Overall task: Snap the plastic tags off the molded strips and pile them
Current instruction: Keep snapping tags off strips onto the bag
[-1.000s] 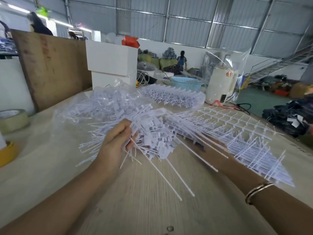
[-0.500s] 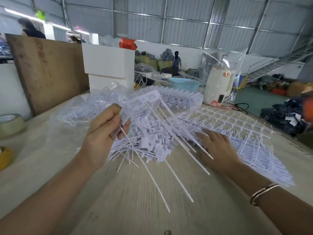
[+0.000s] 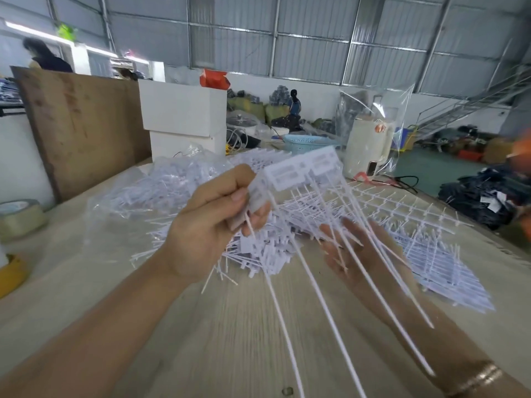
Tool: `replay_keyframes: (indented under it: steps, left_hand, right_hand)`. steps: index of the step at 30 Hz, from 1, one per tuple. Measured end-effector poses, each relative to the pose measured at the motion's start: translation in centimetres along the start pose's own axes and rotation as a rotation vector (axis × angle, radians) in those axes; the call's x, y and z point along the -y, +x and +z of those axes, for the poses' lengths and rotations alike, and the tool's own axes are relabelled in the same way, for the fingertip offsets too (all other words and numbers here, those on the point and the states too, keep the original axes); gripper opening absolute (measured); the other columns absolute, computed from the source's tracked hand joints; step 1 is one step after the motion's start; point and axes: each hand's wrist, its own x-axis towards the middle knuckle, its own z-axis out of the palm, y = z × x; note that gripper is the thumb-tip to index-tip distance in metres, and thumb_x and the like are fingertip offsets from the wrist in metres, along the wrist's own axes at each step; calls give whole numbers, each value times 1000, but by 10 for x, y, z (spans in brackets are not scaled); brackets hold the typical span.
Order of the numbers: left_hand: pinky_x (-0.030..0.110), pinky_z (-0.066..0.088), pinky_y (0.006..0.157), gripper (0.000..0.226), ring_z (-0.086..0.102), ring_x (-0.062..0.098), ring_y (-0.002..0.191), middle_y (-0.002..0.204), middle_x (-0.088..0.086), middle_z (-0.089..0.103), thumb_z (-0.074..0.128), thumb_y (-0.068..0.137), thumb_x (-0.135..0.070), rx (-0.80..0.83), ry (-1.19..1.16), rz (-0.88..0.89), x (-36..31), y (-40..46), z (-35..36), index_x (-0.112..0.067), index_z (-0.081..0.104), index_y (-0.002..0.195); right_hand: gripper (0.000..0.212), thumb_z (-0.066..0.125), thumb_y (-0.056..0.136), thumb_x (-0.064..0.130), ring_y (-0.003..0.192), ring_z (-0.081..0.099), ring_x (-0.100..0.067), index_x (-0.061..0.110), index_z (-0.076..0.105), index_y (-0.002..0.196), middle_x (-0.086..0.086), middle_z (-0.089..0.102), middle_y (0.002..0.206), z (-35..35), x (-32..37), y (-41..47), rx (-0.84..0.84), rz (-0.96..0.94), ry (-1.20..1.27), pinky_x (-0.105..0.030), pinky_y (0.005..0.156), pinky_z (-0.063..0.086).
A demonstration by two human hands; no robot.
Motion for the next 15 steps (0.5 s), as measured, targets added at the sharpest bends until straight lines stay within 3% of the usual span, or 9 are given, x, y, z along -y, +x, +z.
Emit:
replay_keyframes:
  steps: [2,5,8,11,13,15]
  left_hand:
    - [28,23,53,19,35,14,54,61,-7,50,47,81,-15,-31,-3,-109,8,-7,-12,-23,56,66]
    - [26,18,48,29,31,10,47,54,-10,46,43,79,-10,-82,37,-292,21,-21,-30,-23,55,57]
    - [16,26,45,31,37,2,42,49,-13,46,44,76,-14,-135,209,-467,31,-34,-47,-25,58,51]
    - [14,29,44,24,40,2,42,49,-10,49,47,76,-18,-23,422,-611,41,-42,-58,-23,60,57]
    - [19,34,50,23,44,6,49,54,-8,50,52,86,-19,80,616,-672,50,-45,-61,-21,59,64]
    - [26,37,58,28,47,10,56,60,0,51,51,95,-16,194,834,-715,58,-49,-63,-21,59,69]
  right_hand:
    - [39,45,90,37,94,69,-24,14,60,118,-6,66,118,-23,13,-14,-79,-37,-24,-33,72,59]
    - [34,44,95,30,97,68,-11,25,57,125,8,69,112,-56,36,-40,-149,-111,-365,-29,69,58]
    - [31,44,93,36,90,70,-17,32,68,112,7,69,112,-78,59,-63,-263,-92,-659,-35,71,52]
    - [30,42,94,33,84,71,-18,34,72,98,4,69,111,-87,75,-73,-294,13,-920,-29,62,56]
    - [23,54,81,46,91,67,0,47,68,100,22,65,113,-84,75,-79,-188,137,-1130,-26,69,51]
    - [36,50,68,70,95,53,22,66,54,104,47,52,109,-65,69,-82,-46,188,-1482,-17,76,45]
